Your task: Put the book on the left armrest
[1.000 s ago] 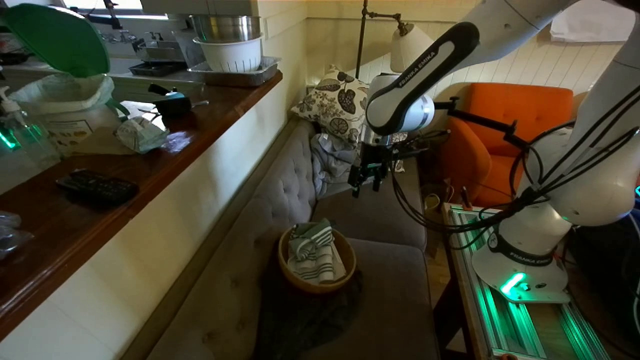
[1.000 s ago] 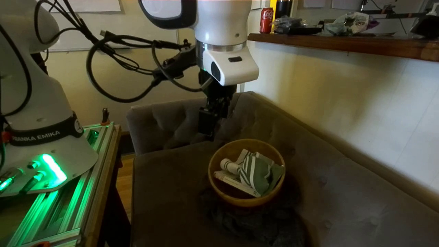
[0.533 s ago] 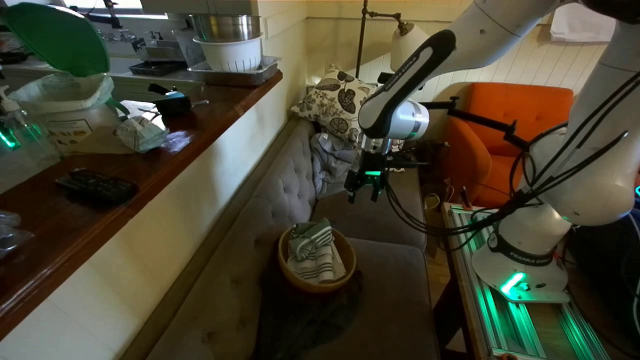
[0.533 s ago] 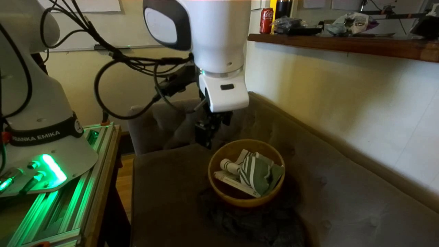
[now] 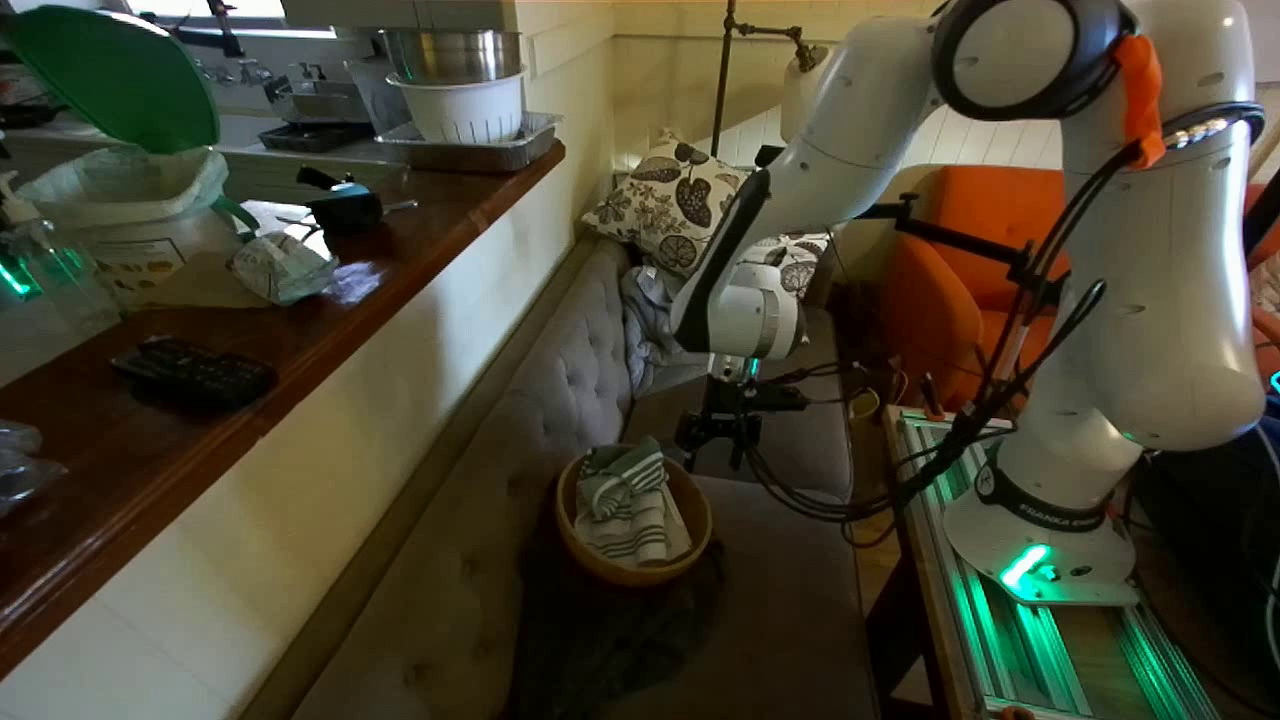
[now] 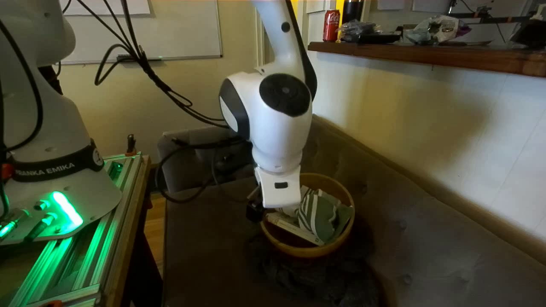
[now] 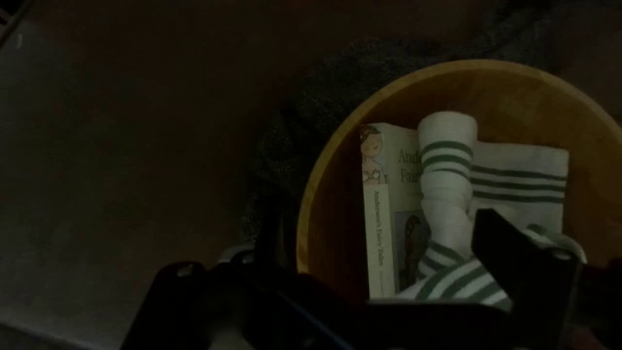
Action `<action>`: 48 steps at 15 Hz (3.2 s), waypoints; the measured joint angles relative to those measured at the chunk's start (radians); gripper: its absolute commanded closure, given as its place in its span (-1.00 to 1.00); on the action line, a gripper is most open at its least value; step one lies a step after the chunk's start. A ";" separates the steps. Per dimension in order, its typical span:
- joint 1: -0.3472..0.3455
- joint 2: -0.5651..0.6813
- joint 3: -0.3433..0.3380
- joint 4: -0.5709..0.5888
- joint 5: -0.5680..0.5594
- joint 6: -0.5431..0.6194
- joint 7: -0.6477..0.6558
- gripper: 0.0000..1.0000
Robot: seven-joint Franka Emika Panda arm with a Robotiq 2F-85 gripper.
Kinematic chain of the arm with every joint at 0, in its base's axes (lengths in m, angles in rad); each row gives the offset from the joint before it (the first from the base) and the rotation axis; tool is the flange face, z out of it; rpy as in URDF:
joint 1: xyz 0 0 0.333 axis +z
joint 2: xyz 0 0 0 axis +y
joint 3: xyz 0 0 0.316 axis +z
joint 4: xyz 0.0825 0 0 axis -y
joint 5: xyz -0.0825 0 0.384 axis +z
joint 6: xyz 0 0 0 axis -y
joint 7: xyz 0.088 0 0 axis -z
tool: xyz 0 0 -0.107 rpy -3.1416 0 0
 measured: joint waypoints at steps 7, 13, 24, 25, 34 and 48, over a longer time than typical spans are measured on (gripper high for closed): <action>-0.009 0.235 0.051 0.175 0.011 0.041 -0.035 -1.00; -0.014 0.235 0.082 0.176 0.037 0.095 -0.058 -1.00; -0.012 0.244 0.113 0.171 0.045 0.198 -0.059 -0.66; -0.012 0.247 0.113 0.171 0.045 0.198 -0.059 -0.74; -0.016 0.295 0.163 0.223 0.077 0.204 -0.058 -0.06; -0.028 0.398 0.139 0.329 0.077 0.205 -0.045 0.39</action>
